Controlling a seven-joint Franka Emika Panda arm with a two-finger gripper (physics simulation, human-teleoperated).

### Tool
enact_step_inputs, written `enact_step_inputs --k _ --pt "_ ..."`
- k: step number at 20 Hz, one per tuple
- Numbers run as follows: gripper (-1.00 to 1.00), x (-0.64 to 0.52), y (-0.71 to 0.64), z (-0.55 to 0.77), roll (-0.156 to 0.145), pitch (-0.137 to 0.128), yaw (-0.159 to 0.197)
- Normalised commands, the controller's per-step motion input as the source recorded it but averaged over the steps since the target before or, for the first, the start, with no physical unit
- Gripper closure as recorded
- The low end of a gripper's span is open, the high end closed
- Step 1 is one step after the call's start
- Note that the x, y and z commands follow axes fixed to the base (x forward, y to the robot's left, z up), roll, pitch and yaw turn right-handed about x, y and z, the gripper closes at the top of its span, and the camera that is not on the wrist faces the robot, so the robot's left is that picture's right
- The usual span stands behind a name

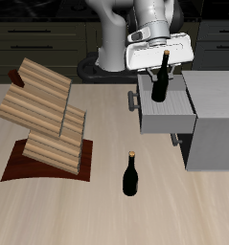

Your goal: Place the wine bottle from the drawer onto the top layer of the wine rack

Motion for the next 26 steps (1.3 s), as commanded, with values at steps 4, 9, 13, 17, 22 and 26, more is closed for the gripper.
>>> enact_step_inputs --k 4,9,13,17,22,26 --pt "1.0 -0.13 -0.03 0.3 0.009 -0.016 -0.063" --pt "1.0 -0.2 -0.04 0.35 0.011 -0.034 -0.097" --pt "1.0 -0.26 -0.05 0.28 0.006 -0.039 -0.146" --pt "1.0 -0.17 0.04 0.14 0.002 0.001 -0.161" --pt "1.0 -0.38 0.09 0.2 0.035 -0.033 -0.144" --pt "1.0 -0.29 0.08 0.23 -0.007 -0.051 -0.155"
